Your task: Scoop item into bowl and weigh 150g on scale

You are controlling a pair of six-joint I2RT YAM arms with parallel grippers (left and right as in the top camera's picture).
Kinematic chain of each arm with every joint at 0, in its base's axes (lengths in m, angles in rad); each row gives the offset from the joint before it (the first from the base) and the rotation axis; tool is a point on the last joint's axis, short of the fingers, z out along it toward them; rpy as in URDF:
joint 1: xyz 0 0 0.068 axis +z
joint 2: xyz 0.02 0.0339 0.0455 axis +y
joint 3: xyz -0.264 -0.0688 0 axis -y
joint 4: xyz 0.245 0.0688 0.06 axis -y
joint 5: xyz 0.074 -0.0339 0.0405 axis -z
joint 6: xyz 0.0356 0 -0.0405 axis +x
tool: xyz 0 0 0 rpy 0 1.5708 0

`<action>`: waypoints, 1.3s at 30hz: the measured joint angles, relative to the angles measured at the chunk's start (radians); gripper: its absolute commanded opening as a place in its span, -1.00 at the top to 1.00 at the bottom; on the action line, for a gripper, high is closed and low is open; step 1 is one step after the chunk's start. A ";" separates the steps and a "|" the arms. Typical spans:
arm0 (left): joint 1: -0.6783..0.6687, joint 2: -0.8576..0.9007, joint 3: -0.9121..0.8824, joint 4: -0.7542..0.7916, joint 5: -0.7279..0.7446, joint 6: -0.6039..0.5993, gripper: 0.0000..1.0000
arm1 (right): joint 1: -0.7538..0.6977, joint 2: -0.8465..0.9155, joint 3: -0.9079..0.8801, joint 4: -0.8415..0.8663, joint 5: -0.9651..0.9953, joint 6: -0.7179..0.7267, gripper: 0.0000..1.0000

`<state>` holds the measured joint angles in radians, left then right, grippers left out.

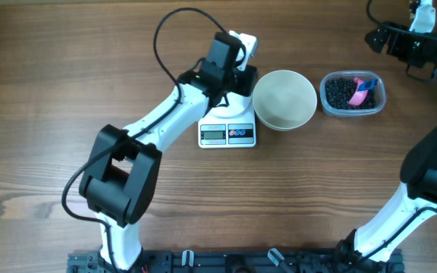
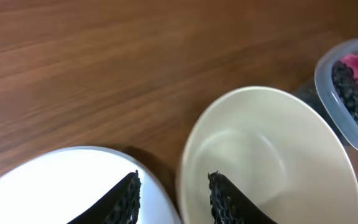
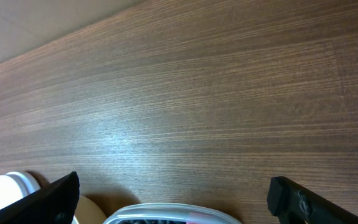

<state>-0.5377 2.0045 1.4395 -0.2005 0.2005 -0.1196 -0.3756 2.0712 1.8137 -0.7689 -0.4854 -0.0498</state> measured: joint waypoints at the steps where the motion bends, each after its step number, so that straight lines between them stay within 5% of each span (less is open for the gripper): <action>1: -0.007 0.006 0.000 0.000 0.003 -0.002 0.07 | 0.000 0.000 0.000 0.000 0.000 0.000 -0.99; 11: -0.039 0.031 0.000 -0.027 0.064 0.000 -0.08 | 0.000 0.000 0.000 0.000 0.000 0.000 -0.99; 17: -0.045 0.105 -0.001 -0.035 0.077 0.002 0.27 | 0.000 0.000 0.000 0.000 0.000 0.000 -1.00; 20: -0.046 0.107 -0.001 -0.031 0.079 0.004 0.85 | 0.000 0.000 0.000 0.000 0.000 0.000 -0.99; 21: -0.046 0.107 -0.001 -0.031 0.078 0.003 0.92 | 0.000 0.000 0.000 0.000 0.000 0.000 -1.00; 33: -0.029 0.092 -0.002 -0.001 0.074 0.000 0.92 | 0.000 0.000 0.000 0.000 0.000 0.000 -0.99; 39: 0.071 -0.106 0.003 -0.110 0.016 -0.092 0.92 | 0.000 0.000 0.000 0.000 0.000 0.000 -1.00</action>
<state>-0.4671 1.8984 1.4429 -0.3107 0.2169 -0.2111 -0.3756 2.0712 1.8137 -0.7689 -0.4854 -0.0498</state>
